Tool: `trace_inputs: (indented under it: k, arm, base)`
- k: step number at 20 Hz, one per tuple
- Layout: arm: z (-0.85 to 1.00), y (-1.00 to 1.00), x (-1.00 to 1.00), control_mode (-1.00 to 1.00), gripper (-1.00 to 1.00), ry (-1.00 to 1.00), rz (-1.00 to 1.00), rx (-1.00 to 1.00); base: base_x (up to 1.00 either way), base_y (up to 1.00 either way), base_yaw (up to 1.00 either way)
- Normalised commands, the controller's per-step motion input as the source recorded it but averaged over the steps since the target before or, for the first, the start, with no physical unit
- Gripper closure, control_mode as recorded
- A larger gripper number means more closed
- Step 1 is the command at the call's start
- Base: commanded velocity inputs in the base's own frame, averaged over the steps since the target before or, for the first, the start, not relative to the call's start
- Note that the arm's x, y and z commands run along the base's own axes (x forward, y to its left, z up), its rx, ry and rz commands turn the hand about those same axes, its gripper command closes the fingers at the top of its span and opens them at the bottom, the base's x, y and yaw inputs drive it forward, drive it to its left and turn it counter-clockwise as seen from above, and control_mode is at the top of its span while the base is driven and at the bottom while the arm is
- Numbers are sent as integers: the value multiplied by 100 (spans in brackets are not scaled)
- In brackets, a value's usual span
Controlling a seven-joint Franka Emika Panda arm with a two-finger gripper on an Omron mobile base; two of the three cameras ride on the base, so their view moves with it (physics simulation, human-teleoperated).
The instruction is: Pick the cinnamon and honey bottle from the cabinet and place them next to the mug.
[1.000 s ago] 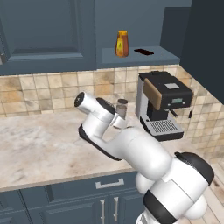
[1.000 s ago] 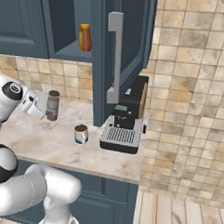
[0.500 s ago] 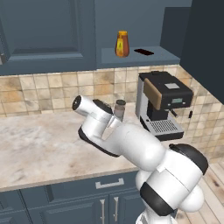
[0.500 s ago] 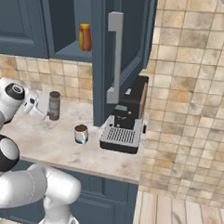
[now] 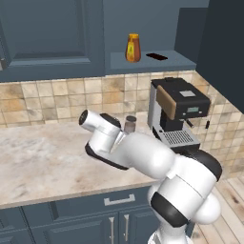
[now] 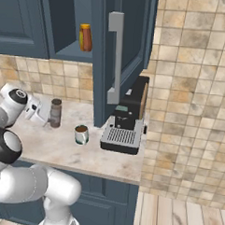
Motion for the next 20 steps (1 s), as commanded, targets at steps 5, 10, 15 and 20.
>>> trace_inputs:
  k: [5,10,15,20]
  arm:
    - [-47,0,0,-100,100,6,-1,0]
    - [-35,0,0,-100,100,1,-2,0]
    - [-33,0,3,-100,100,0,-3,0]
    - [-30,0,16,-100,100,0,-3,-1]
  base:
    - [0,0,0]
    - [0,0,0]
    - [0,0,0]
    - [0,0,0]
